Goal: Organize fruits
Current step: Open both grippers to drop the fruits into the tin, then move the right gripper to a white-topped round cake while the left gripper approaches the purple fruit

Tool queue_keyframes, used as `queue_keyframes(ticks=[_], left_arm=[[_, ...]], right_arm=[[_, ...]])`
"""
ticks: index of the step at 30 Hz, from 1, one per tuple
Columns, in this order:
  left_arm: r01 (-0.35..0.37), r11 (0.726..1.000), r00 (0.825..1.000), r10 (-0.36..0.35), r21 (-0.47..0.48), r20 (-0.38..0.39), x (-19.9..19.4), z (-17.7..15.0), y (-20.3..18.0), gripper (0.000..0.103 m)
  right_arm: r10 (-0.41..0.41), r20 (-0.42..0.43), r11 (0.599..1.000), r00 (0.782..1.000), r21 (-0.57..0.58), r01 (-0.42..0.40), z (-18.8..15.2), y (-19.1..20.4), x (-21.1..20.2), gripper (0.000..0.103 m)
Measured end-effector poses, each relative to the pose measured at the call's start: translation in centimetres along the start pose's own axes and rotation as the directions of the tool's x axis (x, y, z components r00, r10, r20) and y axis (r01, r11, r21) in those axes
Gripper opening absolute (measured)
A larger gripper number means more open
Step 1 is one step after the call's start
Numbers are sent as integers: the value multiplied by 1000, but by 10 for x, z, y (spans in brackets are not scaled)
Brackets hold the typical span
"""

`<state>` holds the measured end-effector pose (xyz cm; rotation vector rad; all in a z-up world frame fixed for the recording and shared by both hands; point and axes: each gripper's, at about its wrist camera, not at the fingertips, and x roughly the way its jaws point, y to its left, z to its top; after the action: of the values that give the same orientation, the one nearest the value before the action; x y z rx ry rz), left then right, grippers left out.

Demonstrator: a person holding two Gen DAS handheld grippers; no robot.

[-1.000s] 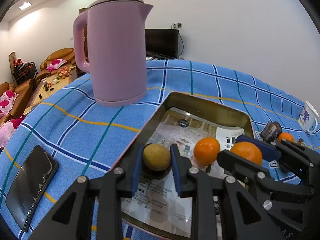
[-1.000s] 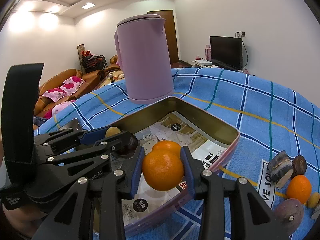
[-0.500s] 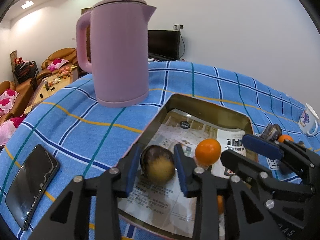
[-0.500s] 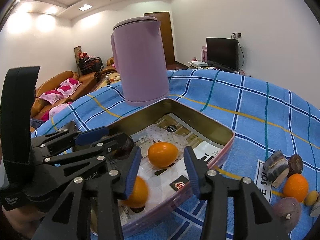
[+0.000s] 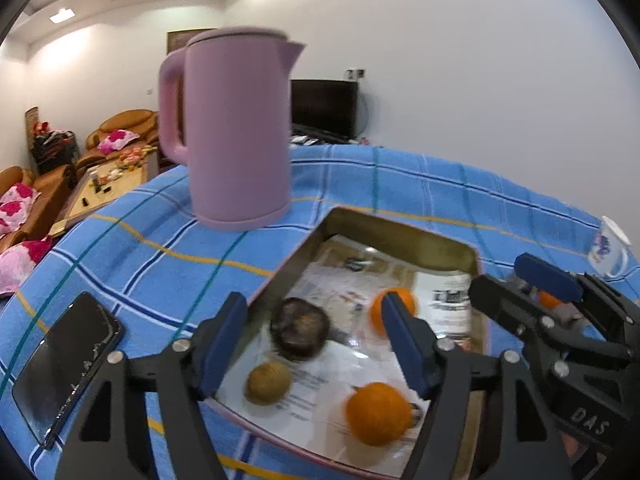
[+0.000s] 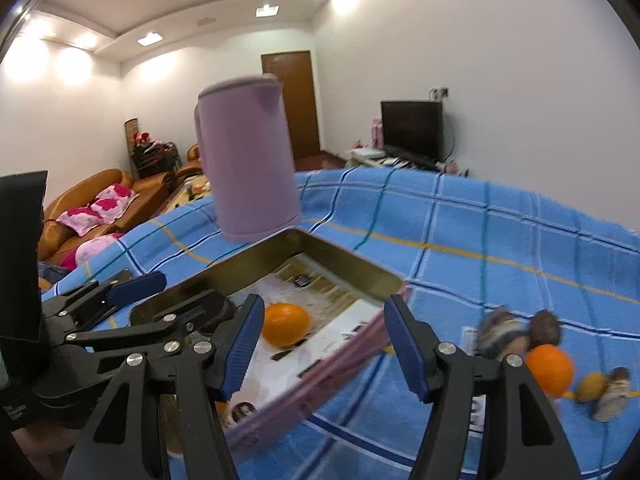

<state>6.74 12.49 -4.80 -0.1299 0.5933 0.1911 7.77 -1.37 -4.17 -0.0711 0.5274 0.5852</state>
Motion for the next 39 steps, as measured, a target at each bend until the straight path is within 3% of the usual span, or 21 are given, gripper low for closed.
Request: queue_keyframes(ticks=[6, 11, 16, 21, 24, 32, 39], left_arm=[[58, 998, 997, -60, 34, 47, -14, 11, -35, 90], [120, 989, 992, -123, 86, 27, -9, 8, -79, 90], [176, 971, 984, -178, 160, 1, -7, 2, -127, 90], [236, 949, 972, -232, 208, -44, -1, -5, -161, 90], [279, 934, 960, -268, 223, -75, 3, -10, -176, 90], [322, 908, 944, -287, 270, -161, 19, -17, -199, 89], [372, 888, 916, -305, 271, -260, 36, -21, -208, 80]], right_arm=[[-143, 26, 989, 989, 24, 143, -1, -33, -31, 64], [-270, 9, 961, 963, 59, 269, -12, -76, -52, 64], [-385, -22, 915, 923, 124, 385, -25, -125, -72, 64], [-451, -60, 866, 890, 211, 453, -37, -167, -87, 64], [-458, -88, 854, 885, 234, 465, -41, -179, -90, 64], [-436, -160, 836, 886, 291, 464, -50, -197, -88, 64], [-329, -254, 852, 909, 335, 402, -58, -210, -71, 64]])
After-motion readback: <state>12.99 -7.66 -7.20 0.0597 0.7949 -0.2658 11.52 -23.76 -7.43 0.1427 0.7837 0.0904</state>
